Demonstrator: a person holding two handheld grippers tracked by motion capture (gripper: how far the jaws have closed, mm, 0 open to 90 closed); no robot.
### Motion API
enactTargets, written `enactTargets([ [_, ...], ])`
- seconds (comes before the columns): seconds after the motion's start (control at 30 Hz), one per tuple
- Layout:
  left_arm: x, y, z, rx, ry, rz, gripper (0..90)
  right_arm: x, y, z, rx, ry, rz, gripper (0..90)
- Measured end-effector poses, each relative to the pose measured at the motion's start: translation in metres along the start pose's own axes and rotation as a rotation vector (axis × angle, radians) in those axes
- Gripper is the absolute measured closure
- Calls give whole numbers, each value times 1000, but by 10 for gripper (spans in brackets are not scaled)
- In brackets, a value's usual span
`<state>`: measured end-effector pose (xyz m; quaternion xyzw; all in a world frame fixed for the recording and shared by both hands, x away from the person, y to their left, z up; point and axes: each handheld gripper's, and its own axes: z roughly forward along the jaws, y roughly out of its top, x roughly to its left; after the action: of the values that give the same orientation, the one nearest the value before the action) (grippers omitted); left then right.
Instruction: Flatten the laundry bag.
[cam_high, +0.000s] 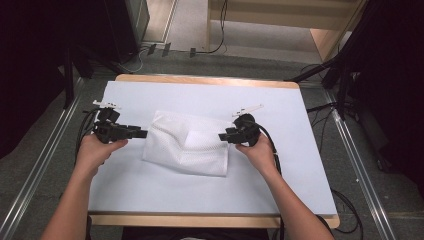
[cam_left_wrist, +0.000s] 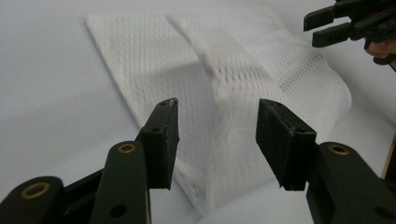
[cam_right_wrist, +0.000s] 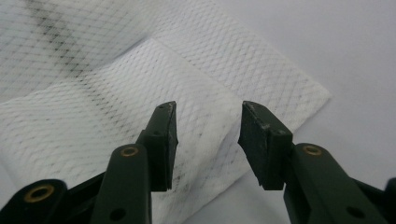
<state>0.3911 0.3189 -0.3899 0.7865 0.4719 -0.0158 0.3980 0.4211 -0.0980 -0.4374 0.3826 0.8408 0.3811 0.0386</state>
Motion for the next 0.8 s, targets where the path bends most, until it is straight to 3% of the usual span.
enactTargets([
  [0.2,4,24,21,36,-16,2,488,-5,3,15,38,-7,26,539],
  [0.37,10,30,40,70,-15,-19,509,-5,2,24,62,-6,38,578],
  [0.43,11,29,45,88,-18,-20,574,-5,1,27,71,-4,37,614],
  [0.47,12,28,47,92,-22,-18,647,-5,1,29,74,-1,40,646],
  [0.6,14,24,50,96,-41,-34,834,-4,1,33,94,2,43,807],
  [0.67,15,20,52,95,-51,-40,870,-3,1,34,99,10,47,878],
  [0.8,15,14,46,63,-65,-45,880,2,2,28,77,22,39,899],
])
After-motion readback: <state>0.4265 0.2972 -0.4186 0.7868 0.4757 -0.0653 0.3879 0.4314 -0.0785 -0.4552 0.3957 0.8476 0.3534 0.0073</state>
